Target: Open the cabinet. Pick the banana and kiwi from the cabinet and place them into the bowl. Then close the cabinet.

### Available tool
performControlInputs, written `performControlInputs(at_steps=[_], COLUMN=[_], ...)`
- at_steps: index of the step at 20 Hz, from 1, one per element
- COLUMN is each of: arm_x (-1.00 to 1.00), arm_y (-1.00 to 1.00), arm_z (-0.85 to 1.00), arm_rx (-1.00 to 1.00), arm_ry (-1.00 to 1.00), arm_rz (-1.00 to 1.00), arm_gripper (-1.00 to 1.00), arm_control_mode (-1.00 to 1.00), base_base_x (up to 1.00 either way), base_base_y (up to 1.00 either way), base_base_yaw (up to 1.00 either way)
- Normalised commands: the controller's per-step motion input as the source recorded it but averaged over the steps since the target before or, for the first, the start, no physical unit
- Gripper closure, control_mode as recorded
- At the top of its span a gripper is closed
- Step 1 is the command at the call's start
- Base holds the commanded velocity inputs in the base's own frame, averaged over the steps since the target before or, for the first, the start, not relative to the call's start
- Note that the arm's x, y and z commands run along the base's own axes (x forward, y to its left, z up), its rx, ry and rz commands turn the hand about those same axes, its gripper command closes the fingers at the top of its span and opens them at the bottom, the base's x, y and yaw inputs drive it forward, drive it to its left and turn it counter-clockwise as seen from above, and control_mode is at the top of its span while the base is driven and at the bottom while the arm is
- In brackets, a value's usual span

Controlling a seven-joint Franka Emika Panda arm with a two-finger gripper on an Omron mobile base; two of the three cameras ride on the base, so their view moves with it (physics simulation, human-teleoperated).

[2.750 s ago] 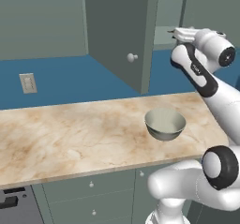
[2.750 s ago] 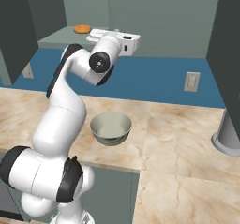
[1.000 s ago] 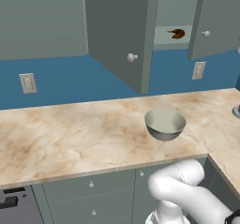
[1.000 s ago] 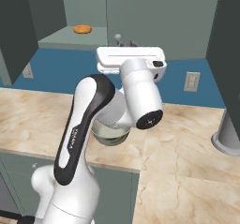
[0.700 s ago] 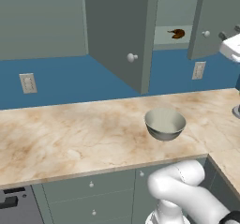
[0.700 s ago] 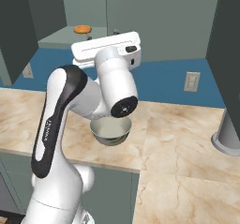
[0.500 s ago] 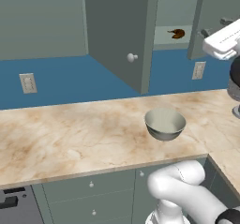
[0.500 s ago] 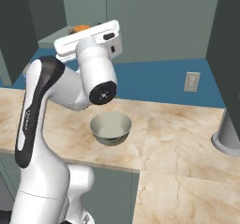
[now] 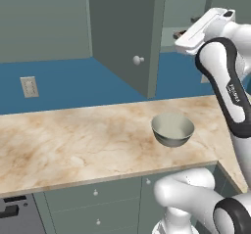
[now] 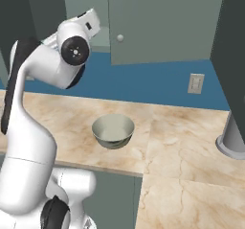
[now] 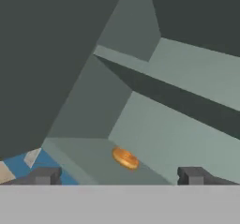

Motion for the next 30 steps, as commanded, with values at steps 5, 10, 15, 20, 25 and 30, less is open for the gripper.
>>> performControlInputs(at_steps=[5, 10, 15, 20, 25, 30], arm_x=[0.09, -0.06, 0.06, 0.43, 0.37, 0.08], arm_y=[0.06, -0.02, 0.02, 0.00, -0.04, -0.19], arm_z=[-0.04, -0.36, -0.04, -0.17, -0.21, -0.19], arm_rx=[-0.21, -0.24, -0.11, -0.18, -0.16, -0.19], arm_ry=[0.07, 0.00, 0.01, 0.00, 0.00, -0.05], arm_rz=[-0.23, -0.01, 0.00, 0.01, 0.00, -0.04], arm_gripper=[-1.00, -1.00, -1.00, -1.00, -1.00, -1.00], arm_control_mode=[-1.00, -1.00, -1.00, -1.00, -1.00, -1.00], base_base_x=[0.00, 0.00, 0.00, 0.00, 0.00, 0.00], base_base_y=[0.00, 0.00, 0.00, 0.00, 0.00, 0.00], base_base_yaw=[0.00, 0.00, 0.00, 0.00, 0.00, 0.00])
